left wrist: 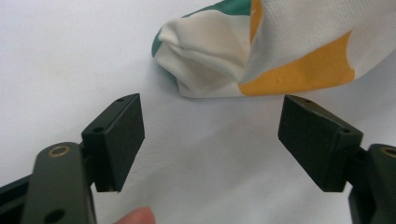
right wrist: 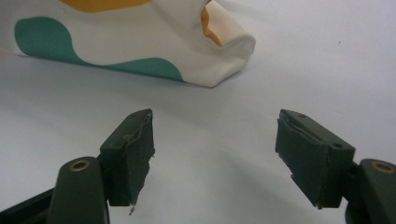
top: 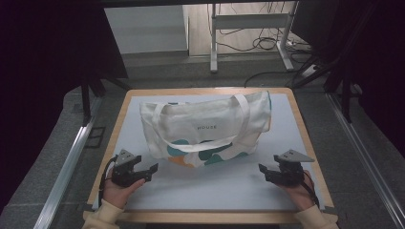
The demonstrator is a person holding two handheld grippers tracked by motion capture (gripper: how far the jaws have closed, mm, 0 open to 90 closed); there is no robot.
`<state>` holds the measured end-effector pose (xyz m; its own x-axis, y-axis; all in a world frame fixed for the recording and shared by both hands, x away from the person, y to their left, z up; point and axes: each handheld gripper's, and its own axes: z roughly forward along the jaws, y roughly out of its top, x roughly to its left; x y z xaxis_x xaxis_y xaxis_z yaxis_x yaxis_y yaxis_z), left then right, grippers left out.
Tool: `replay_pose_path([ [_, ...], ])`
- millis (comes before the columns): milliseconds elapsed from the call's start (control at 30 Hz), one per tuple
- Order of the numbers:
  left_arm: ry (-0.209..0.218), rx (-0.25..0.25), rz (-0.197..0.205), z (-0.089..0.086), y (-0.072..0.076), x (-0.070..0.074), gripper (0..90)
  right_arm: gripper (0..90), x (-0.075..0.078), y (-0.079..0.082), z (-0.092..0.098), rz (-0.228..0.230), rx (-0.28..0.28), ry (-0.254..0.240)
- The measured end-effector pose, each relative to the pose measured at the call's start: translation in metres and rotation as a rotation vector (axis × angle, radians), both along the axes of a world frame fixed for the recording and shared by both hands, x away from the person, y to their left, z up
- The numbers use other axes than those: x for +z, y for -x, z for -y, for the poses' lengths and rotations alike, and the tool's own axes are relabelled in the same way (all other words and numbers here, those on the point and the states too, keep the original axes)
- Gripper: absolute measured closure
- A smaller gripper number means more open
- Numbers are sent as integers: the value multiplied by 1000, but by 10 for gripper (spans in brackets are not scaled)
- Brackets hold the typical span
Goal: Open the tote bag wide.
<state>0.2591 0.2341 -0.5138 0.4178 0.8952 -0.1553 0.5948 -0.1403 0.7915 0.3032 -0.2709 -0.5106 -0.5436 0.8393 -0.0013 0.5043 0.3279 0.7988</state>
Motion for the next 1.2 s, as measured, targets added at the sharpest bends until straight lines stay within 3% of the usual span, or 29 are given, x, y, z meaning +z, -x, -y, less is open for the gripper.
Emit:
replay_pose_path([
  [500, -6, -7, 7, 5, 1, 5, 298, 306, -1, 1, 4, -6, 5, -5],
  [800, 16, -21, 24, 3, 3, 15, 309, 318, -1, 1, 2, -13, 5, -5],
  [1200, 24, -17, 35, 2, 1, 23, 308, 325, 14, 3, 0, 15, 16, -33],
])
